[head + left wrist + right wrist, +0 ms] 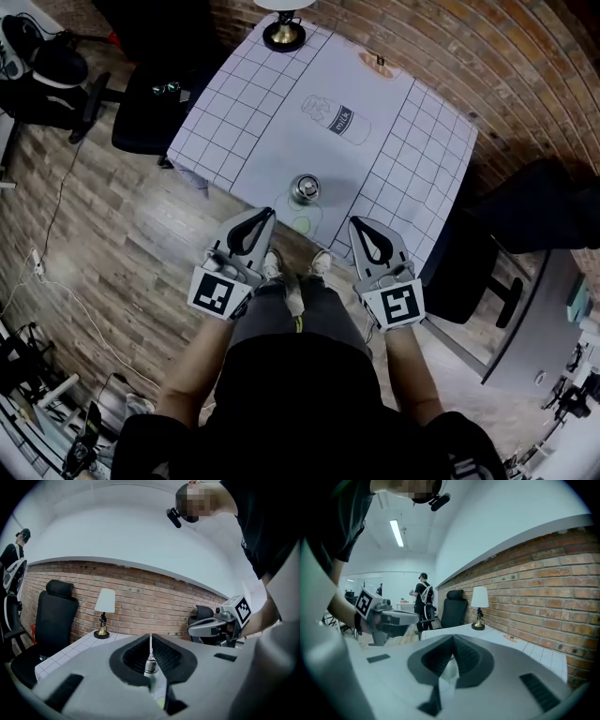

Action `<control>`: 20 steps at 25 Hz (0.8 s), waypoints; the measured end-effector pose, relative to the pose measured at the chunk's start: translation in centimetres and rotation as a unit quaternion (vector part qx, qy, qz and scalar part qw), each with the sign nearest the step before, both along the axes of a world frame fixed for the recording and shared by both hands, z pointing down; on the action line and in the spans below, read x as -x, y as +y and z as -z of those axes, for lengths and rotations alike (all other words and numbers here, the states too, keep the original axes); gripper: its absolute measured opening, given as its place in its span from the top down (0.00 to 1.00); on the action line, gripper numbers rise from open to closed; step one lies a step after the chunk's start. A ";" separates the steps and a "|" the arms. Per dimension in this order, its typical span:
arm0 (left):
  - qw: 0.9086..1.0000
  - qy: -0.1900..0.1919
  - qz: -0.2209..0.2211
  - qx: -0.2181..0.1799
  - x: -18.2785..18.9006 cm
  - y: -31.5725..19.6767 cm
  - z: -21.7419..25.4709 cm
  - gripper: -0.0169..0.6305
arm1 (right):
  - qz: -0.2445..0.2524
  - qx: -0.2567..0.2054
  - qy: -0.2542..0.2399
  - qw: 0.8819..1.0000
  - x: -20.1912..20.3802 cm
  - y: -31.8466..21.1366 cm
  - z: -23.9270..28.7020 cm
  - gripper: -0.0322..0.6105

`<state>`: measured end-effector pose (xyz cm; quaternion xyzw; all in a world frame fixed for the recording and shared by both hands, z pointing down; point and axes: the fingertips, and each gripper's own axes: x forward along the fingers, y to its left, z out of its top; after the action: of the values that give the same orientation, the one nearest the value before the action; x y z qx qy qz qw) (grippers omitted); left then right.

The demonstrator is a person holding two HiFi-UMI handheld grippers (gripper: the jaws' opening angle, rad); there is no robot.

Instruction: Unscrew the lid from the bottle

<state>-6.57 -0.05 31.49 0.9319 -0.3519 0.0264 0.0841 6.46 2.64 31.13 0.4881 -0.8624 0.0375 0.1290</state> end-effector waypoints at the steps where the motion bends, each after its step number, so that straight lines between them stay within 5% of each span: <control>1: 1.000 0.000 -0.002 0.001 -0.2 -0.2 -0.5 0.92 | 0.004 0.009 0.001 1.000 0.0 -0.1 -0.6 0.93; 5: 1.000 0.007 -0.027 0.009 -1.4 -0.7 -2.4 0.92 | 0.030 0.040 0.009 0.999 0.2 -0.4 -3.2 0.91; 8: 0.999 0.000 -0.046 0.019 -2.2 -1.2 -4.2 0.90 | 0.052 0.053 0.020 0.997 0.4 -1.1 -5.4 0.78; 11: 0.998 -0.005 -0.060 0.025 -3.1 -1.9 -5.8 0.76 | 0.074 0.064 0.021 0.995 1.2 -1.9 -7.4 0.71; 20: 0.990 -0.010 -0.138 0.022 -5.9 -3.3 -9.1 0.58 | 0.146 0.068 0.015 0.987 3.8 -3.4 -12.6 0.55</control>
<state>-0.62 -3.38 40.57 0.9691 -0.2203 0.0549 0.0965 2.71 -0.81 43.77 0.3477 -0.9177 0.0696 0.1790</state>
